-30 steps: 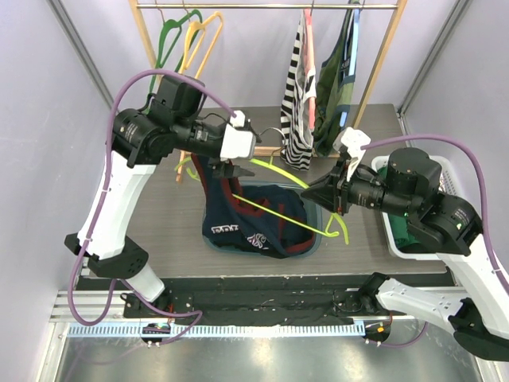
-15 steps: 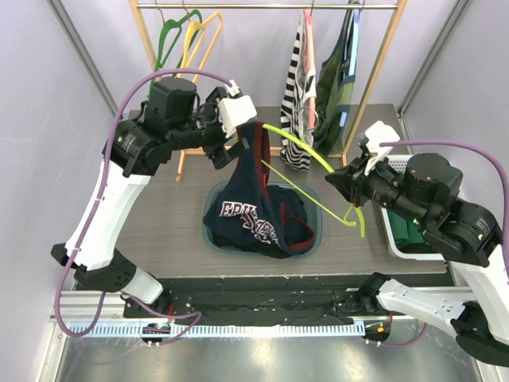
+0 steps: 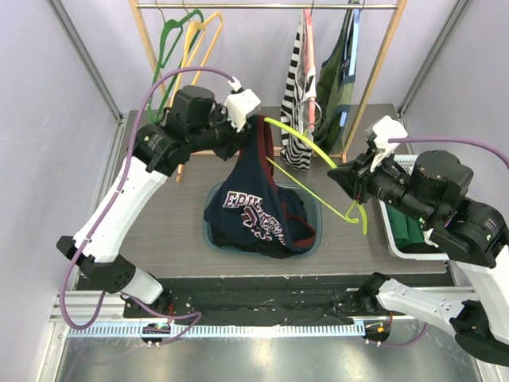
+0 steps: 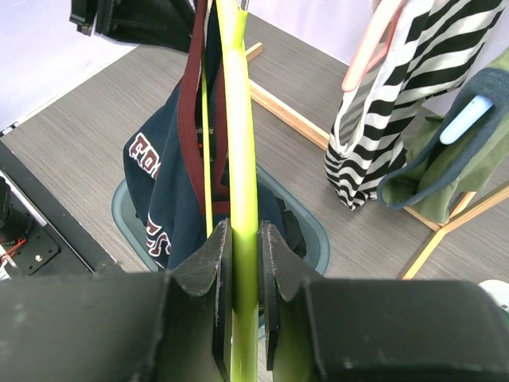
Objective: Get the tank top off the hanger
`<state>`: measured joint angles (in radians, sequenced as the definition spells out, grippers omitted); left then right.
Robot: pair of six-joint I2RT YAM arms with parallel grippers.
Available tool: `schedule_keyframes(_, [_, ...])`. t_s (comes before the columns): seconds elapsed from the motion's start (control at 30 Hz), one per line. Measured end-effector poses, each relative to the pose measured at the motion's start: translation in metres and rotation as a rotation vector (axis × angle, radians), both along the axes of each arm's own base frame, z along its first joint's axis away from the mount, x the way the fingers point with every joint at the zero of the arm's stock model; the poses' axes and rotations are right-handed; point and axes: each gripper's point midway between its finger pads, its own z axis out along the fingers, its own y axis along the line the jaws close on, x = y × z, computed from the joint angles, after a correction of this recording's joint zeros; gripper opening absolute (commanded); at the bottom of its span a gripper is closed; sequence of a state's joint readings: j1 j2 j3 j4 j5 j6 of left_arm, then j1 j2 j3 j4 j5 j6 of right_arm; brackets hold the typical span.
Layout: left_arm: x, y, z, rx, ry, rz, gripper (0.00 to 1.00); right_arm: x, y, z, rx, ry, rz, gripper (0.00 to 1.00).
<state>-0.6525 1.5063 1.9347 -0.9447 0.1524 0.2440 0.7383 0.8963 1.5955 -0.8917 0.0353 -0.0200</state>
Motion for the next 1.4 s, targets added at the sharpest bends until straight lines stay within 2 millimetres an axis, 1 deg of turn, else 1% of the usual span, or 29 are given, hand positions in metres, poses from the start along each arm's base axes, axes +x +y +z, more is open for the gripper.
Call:
schedule_keyframes(0.03, [0.002,-0.001,0.000,-0.008,0.003,0.007,0.03,0.000,0.000,0.000,0.000,0.000,0.000,0.01])
schedule_keyframes(0.07, [0.003,-0.003,0.000,-0.013,0.004,0.012,0.00,0.000,0.000,0.000,-0.001,0.001,0.000,0.01])
schedule_keyframes(0.17, [0.008,-0.004,-0.001,-0.017,0.003,0.029,0.00,-0.001,-0.001,-0.002,-0.007,0.008,0.000,0.01])
schedule_keyframes(0.3, [0.011,-0.001,0.001,-0.010,-0.009,0.051,0.00,-0.002,-0.001,-0.006,-0.015,0.020,0.000,0.01])
schedule_keyframes(0.4, [0.014,0.003,0.007,-0.010,-0.029,0.073,0.00,-0.004,0.000,-0.007,-0.007,0.035,0.008,0.01])
schedule_keyframes(0.53, [0.016,0.008,0.019,-0.015,-0.064,0.102,0.00,-0.011,-0.005,-0.009,0.001,0.051,0.008,0.01])
schedule_keyframes(0.8, [0.019,0.022,0.030,-0.004,-0.112,0.159,0.00,-0.033,-0.021,-0.014,0.013,0.087,0.007,0.01])
schedule_keyframes(1.0, [0.029,0.036,0.031,0.013,-0.128,0.214,0.00,-0.058,-0.040,-0.013,0.033,0.115,0.009,0.01])
schedule_keyframes(1.07, [0.030,0.038,0.031,0.014,-0.129,0.223,0.00,-0.068,-0.048,-0.012,0.040,0.120,0.008,0.01])
schedule_keyframes(1.13, [0.030,0.038,0.030,0.013,-0.127,0.220,0.00,-0.076,-0.056,-0.007,0.048,0.116,0.005,0.01])
schedule_keyframes(1.23, [0.025,0.030,0.028,-0.002,-0.107,0.170,0.00,-0.085,-0.069,0.009,0.080,0.080,-0.017,0.01])
schedule_keyframes(1.3, [0.011,0.017,0.023,-0.025,-0.062,0.070,0.00,-0.087,-0.081,0.024,0.127,0.029,-0.057,0.01])
schedule_keyframes(1.33, [0.003,0.010,0.021,-0.036,-0.037,0.015,0.00,-0.087,-0.086,0.029,0.145,0.009,-0.076,0.01])
schedule_keyframes(1.37, [-0.014,0.001,0.018,-0.051,0.008,-0.089,0.00,-0.087,-0.092,0.034,0.167,-0.016,-0.099,0.01])
schedule_keyframes(1.4, [-0.027,-0.005,0.016,-0.060,0.041,-0.159,0.00,-0.087,-0.097,0.038,0.185,-0.036,-0.119,0.01])
